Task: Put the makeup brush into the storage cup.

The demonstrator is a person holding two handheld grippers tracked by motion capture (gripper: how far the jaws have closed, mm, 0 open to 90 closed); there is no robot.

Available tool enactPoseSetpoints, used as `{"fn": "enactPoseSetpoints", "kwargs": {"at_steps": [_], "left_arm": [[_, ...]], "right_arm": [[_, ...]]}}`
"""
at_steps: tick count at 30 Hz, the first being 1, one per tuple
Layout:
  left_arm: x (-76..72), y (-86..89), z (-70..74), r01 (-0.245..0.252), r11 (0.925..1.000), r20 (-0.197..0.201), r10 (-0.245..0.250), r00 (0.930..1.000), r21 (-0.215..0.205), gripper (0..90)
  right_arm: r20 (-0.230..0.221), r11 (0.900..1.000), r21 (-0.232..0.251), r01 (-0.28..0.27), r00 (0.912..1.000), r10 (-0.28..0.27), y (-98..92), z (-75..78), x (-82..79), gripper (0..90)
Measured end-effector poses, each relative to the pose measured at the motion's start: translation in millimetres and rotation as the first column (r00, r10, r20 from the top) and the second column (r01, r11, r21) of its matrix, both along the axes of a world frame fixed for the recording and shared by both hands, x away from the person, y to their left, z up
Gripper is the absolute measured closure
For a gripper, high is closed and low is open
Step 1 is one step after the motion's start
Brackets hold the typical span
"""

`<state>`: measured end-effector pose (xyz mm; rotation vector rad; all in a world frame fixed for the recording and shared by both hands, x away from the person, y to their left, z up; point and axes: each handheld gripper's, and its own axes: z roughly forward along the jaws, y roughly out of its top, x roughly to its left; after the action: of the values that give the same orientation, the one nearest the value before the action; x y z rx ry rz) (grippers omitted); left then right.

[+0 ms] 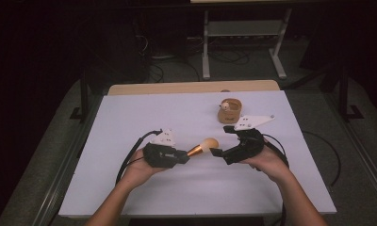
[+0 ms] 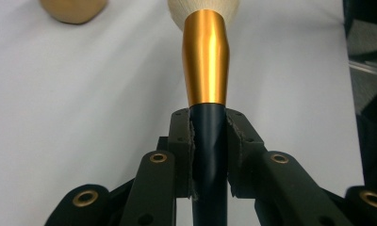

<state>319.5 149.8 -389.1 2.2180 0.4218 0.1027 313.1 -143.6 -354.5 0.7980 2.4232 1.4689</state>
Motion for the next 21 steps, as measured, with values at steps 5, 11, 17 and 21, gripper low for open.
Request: {"fn": "enactPoseSetpoints", "kwargs": {"at_steps": [5,11,17,21], "left_arm": [[-0.2,2.6,3.3,-0.043,0.9987,0.027,0.043,0.9987,-0.029,74.3],[-0.2,4.0,4.0,-0.076,0.9959,0.038,0.078,0.9962,-0.049,74.3],[-0.4,4.9,7.4,-0.110,0.9900,0.047,0.114,0.9923,-0.088,74.3],[-1.2,5.4,9.5,-0.133,0.9849,0.055,0.140,0.9886,-0.110,74.3]], "right_arm": [[0.005,0.999,-0.003,0.042,0.9991,-0.042,-2.3,-6.7,-5.4,2.5],[-0.019,0.996,-0.004,0.091,0.9957,-0.091,-5.0,-14.9,-11.0,3.5],[-0.067,0.993,0.009,0.119,0.9908,-0.118,-4.3,-23.1,-14.4,6.6],[-0.074,0.993,0.016,0.117,0.9906,-0.115,0.2,-25.4,-14.0,11.2]]}}
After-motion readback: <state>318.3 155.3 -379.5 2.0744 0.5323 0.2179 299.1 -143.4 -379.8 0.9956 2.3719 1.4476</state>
